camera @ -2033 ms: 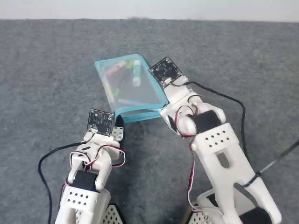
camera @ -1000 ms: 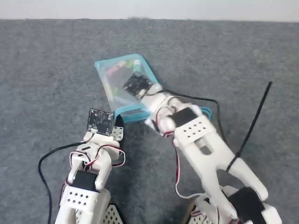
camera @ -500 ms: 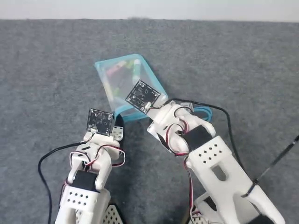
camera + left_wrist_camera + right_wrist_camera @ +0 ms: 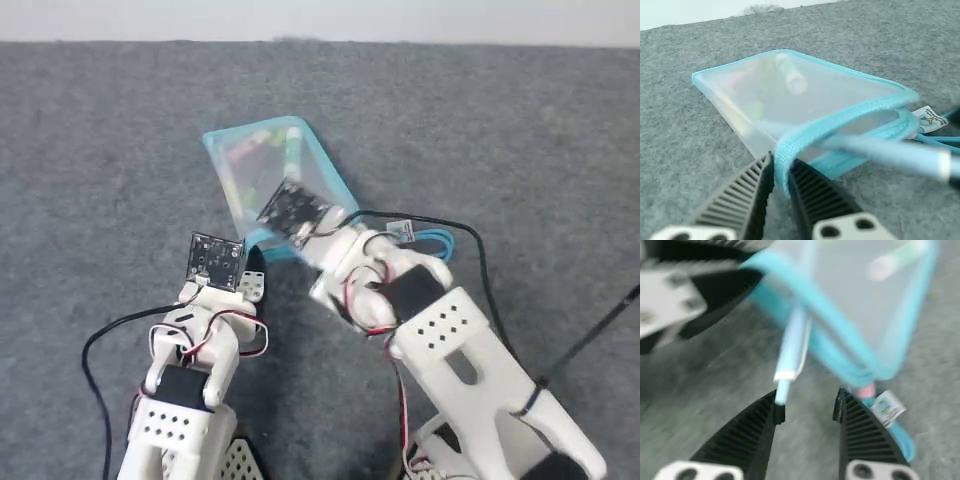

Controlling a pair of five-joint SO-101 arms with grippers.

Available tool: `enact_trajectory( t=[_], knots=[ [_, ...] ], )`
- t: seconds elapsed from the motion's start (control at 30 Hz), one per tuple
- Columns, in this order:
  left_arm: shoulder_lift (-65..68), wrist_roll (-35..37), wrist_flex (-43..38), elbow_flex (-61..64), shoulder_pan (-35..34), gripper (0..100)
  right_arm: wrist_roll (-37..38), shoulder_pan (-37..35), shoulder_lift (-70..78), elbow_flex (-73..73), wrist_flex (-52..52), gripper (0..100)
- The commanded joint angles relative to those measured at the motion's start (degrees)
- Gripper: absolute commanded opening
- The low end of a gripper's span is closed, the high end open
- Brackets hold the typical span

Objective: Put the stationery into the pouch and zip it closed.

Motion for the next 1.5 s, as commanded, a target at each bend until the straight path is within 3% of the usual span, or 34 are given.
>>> enact_trajectory(
  t=[0.0, 0.43, 0.63, 0.73, 1.1, 1.47],
  knots=[
    [-1.05, -0.35, -0.70, -3.82, -0.18, 1, -2.99, -0.92, 3.30, -7.47, 5.85, 16.3],
    [-1.05, -0.35, -0.62, -3.82, -0.26, 1, -4.48, 0.75, 19.21, -18.46, 6.02, 16.2],
    [-1.05, -0.35, -0.62, -3.82, -0.26, 1, -0.09, 19.65, 21.76, -17.49, 8.75, 16.2],
    [-1.05, -0.35, -0.70, -3.82, -0.18, 1, 0.26, 23.34, 21.76, -17.67, 7.43, 16.2],
    [-1.05, -0.35, -0.70, -3.82, -0.26, 1, -2.90, 6.37, 14.46, -17.32, 7.08, 16.4],
    [-1.05, -0.35, -0.70, -3.91, -0.26, 1, -3.87, 2.59, 13.23, -17.76, 1.98, 16.2]
  ],
)
